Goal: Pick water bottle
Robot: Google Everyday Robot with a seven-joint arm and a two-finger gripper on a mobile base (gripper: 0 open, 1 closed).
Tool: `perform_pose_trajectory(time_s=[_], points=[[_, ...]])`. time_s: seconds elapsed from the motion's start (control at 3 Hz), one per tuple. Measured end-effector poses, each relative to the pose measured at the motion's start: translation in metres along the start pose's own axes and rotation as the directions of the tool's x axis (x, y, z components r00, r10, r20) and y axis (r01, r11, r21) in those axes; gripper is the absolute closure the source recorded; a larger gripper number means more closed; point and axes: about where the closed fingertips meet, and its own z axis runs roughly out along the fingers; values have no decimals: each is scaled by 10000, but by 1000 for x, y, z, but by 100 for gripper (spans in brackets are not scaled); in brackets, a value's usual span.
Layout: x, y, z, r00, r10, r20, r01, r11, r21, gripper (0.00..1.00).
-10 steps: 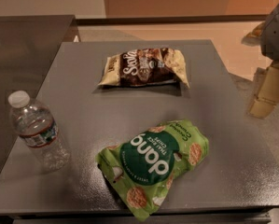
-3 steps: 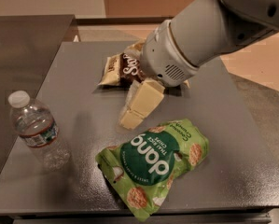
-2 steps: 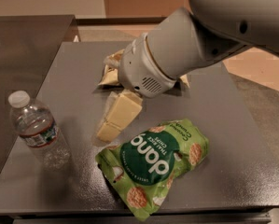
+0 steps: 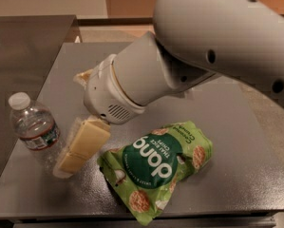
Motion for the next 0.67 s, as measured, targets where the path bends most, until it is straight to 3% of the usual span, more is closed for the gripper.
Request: perform_pose_trajectory(time_s=[0.33,0.67], points=[[-16,13,23,9995,97,308,-96,9999,-37,0],[-26,6,45,9988,264,417,-277,9991,310,0]])
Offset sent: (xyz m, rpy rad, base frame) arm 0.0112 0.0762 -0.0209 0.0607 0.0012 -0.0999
